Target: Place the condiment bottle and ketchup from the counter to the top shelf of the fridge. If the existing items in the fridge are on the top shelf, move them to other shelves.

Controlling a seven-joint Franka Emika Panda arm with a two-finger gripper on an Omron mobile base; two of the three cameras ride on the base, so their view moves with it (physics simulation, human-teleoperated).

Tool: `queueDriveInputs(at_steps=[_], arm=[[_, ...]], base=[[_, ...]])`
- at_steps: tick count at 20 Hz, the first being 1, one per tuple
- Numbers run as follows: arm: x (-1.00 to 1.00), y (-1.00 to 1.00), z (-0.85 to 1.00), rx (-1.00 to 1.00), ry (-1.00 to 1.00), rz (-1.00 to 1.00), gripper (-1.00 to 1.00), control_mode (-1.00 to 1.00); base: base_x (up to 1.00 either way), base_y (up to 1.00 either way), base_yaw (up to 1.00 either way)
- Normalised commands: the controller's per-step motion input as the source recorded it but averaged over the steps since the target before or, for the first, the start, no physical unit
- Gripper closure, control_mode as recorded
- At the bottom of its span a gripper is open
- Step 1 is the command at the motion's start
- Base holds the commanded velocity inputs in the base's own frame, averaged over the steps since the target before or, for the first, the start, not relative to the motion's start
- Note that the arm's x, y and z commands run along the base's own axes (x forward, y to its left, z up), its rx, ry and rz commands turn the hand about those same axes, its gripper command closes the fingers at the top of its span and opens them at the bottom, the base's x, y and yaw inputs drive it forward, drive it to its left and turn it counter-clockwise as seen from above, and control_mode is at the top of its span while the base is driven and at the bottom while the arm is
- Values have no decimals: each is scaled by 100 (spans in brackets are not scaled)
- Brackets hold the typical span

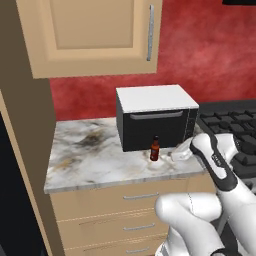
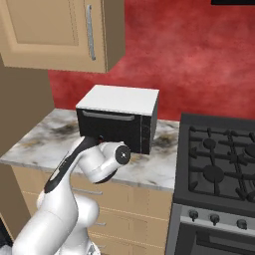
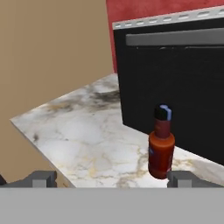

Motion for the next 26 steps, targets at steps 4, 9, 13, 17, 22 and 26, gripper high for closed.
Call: queueDriveInputs(at_steps=[4,9,13,17,22,26], arm=[[1,7,-2,0,0,0,-100,-100],[11,13,-17,0,0,0,-100,-100],[10,14,-25,0,0,0,-100,-100],[4,0,0,0,0,0,-100,-100],[6,1,-1,0,0,0,-100,-100],[5,0,-3,0,0,0,-100,-100]], base=[[0,0,0],[0,0,0],[0,0,0],[0,0,0],[0,0,0],[0,0,0]])
